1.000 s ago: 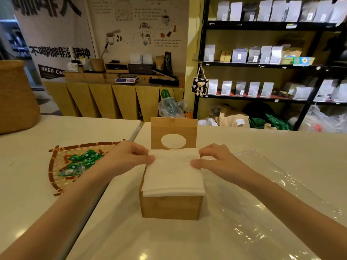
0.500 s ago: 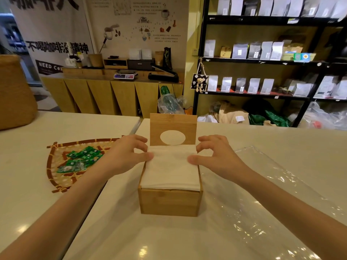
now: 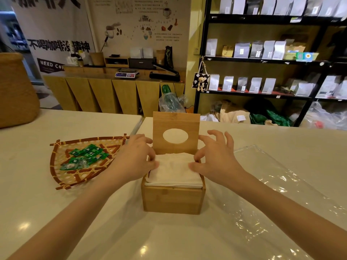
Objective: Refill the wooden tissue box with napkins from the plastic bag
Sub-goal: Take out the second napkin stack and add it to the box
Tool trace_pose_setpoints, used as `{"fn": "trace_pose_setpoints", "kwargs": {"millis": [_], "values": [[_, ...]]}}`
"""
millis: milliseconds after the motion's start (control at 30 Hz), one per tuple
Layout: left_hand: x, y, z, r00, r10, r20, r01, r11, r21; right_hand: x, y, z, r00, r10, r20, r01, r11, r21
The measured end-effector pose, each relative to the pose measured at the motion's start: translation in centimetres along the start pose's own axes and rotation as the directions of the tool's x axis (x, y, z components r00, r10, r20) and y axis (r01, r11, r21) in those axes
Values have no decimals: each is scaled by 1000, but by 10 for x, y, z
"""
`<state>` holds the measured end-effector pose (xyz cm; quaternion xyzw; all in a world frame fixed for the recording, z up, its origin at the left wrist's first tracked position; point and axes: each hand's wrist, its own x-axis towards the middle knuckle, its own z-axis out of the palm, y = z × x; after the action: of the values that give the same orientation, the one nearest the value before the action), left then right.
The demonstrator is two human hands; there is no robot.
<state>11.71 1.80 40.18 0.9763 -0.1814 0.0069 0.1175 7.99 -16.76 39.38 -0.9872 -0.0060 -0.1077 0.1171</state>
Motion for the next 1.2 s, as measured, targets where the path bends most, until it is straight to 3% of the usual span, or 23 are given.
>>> {"fn": "trace_pose_setpoints", "kwargs": {"millis": [467, 733, 800, 900, 967, 1067, 1200], "values": [[0, 10, 8, 999, -39, 14, 36, 991, 132, 2, -11, 5, 997, 26, 76, -8, 974, -226], [3, 22, 15, 978, -38, -203, 107, 936, 336, 2, -22, 4, 998, -47, -32, 28, 895, -445], [0, 22, 13, 980, -26, -197, 89, 943, 320, 3, -20, 3, 999, -16, -37, 0, 913, -409], [-4, 17, 3, 997, -54, -62, 66, 976, 208, 4, -12, -3, 997, 70, 46, -62, 986, -155], [-6, 12, -5, 992, -74, 98, 57, 985, 164, 2, -7, -10, 976, 91, 196, -92, 996, -5], [-6, 10, -10, 952, -86, 295, 11, 969, 246, 2, -6, -17, 916, 65, 395, -60, 998, -25], [4, 9, -9, 916, -44, 399, -55, 971, 233, 4, -10, -21, 850, 53, 524, 7, 994, -111]]}}
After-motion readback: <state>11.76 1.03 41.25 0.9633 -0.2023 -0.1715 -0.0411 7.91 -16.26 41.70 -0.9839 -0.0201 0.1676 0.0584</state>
